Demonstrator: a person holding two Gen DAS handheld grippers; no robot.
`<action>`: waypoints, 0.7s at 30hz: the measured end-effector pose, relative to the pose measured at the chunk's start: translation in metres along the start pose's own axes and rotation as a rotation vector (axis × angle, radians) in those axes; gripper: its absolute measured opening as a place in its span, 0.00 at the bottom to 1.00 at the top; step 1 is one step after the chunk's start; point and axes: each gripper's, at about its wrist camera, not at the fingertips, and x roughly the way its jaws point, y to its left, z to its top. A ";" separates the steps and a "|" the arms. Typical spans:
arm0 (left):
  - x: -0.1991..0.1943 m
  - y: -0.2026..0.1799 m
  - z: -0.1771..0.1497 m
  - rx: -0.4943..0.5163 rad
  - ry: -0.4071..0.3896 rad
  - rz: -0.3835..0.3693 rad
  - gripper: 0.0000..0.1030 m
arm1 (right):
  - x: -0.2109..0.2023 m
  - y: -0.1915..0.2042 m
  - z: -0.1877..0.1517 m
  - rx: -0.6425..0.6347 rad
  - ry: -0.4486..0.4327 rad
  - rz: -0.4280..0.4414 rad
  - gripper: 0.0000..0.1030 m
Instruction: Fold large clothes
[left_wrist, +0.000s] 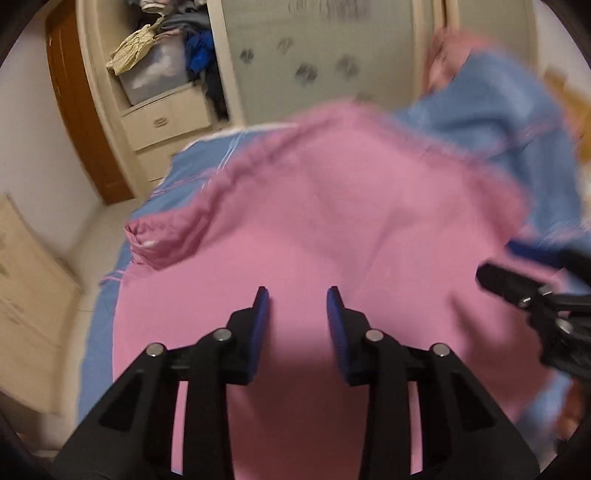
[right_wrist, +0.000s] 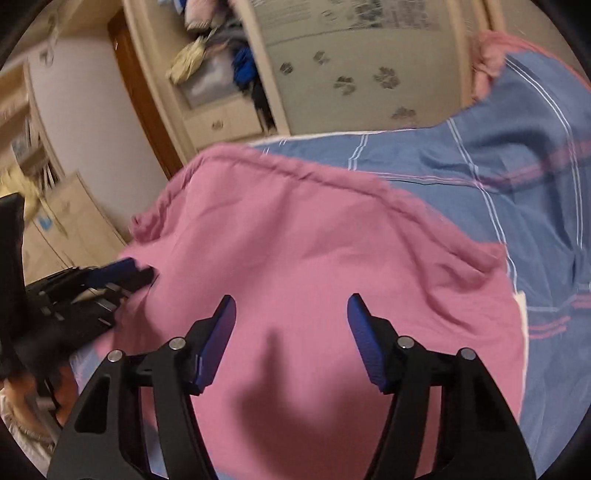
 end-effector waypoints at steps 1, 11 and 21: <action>0.018 0.002 0.002 -0.003 0.029 0.023 0.33 | 0.016 0.006 0.005 -0.038 0.012 -0.054 0.62; 0.104 0.054 0.024 -0.086 0.173 0.109 0.34 | 0.109 -0.081 0.025 -0.025 0.087 -0.362 0.84; 0.123 0.064 0.016 -0.160 0.146 0.108 0.35 | 0.111 -0.226 -0.019 0.363 0.141 -0.430 0.86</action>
